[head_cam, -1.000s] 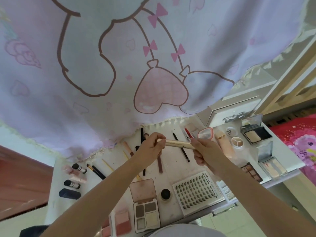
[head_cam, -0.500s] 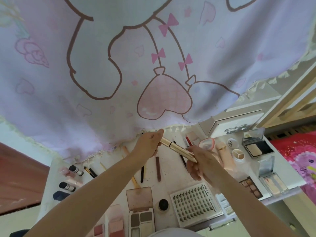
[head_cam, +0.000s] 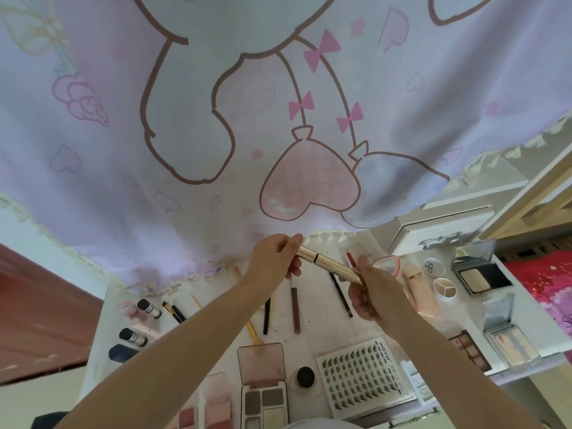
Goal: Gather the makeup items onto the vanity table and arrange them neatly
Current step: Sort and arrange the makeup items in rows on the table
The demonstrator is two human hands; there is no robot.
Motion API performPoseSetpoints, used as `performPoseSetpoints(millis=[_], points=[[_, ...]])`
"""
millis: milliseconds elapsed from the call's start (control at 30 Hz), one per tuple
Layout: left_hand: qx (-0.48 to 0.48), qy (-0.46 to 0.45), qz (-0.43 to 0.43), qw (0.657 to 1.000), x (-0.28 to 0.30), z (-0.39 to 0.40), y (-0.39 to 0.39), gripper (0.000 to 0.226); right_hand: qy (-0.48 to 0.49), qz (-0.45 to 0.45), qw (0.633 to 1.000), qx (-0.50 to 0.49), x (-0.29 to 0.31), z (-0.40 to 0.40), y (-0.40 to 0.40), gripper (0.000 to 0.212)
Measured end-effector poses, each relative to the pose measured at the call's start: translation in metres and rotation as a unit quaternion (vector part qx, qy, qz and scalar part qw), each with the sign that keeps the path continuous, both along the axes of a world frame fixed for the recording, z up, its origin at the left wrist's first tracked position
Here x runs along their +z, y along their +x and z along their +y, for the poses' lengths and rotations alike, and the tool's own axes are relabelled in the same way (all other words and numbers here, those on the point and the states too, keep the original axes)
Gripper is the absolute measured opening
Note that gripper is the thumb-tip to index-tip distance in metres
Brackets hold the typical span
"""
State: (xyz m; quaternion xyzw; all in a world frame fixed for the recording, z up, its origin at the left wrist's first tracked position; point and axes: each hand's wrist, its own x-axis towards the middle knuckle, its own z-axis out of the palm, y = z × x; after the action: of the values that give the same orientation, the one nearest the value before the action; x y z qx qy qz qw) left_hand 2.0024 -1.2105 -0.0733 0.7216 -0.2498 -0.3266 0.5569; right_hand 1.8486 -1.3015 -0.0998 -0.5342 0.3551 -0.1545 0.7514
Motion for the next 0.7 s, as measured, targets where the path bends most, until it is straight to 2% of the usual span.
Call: performPoseSetpoints(millis=[67, 100, 167, 200, 233, 300, 333, 400, 467, 500, 600, 633, 700], points=[[-0.012, 0.007, -0.016, 1.0, 0.0, 0.002, 0.001, 0.026, -0.089, -0.007, 0.996, -0.004, -0.002, 0.001, -0.002, 0.027], [-0.01, 0.008, -0.018, 1.0, 0.0, 0.003, 0.001, 0.026, -0.186, -0.016, 0.982, -0.018, -0.002, 0.002, -0.005, 0.019], [-0.002, 0.007, -0.006, 1.0, 0.001, 0.004, 0.002, 0.027, -0.344, -0.004, 0.938, -0.042, -0.005, 0.004, -0.009, 0.031], [-0.003, 0.005, 0.001, 1.0, 0.001, 0.005, 0.002, 0.026, -0.337, -0.019, 0.94, -0.04, -0.009, 0.004, -0.01, 0.036], [-0.01, 0.004, 0.007, 1.0, 0.002, 0.005, 0.001, 0.025, -0.264, -0.046, 0.963, -0.03, -0.008, 0.004, -0.009, 0.035], [-0.035, -0.003, 0.011, 0.999, 0.002, 0.005, -0.001, 0.023, -0.066, -0.07, 0.995, 0.013, -0.005, 0.005, -0.006, 0.017], [-0.051, -0.006, 0.011, 0.999, 0.002, 0.006, -0.001, 0.022, 0.001, -0.053, 0.998, 0.036, -0.003, 0.003, -0.006, 0.013], [-0.086, -0.007, 0.003, 0.996, 0.002, 0.008, 0.0, 0.02, 0.045, -0.001, 0.995, 0.087, -0.004, -0.003, -0.009, 0.024], [-0.109, -0.006, -0.001, 0.994, 0.002, 0.01, 0.003, 0.019, -0.005, -0.003, 0.996, 0.091, -0.004, -0.006, -0.011, 0.02], [-0.113, -0.006, 0.0, 0.994, 0.002, 0.012, 0.004, 0.018, -0.061, -0.013, 0.995, 0.075, -0.006, -0.007, -0.013, 0.016], [-0.11, -0.008, 0.003, 0.994, 0.0, 0.013, 0.006, 0.018, -0.257, 0.001, 0.967, -0.006, -0.014, -0.008, -0.016, 0.037], [-0.107, -0.011, 0.004, 0.994, -0.001, 0.013, 0.006, 0.018, -0.27, 0.002, 0.963, -0.013, -0.017, -0.008, -0.016, 0.04], [-0.1, -0.018, 0.01, 0.995, -0.002, 0.013, 0.005, 0.018, -0.205, -0.017, 0.979, 0.003, -0.019, -0.005, -0.016, 0.037]])
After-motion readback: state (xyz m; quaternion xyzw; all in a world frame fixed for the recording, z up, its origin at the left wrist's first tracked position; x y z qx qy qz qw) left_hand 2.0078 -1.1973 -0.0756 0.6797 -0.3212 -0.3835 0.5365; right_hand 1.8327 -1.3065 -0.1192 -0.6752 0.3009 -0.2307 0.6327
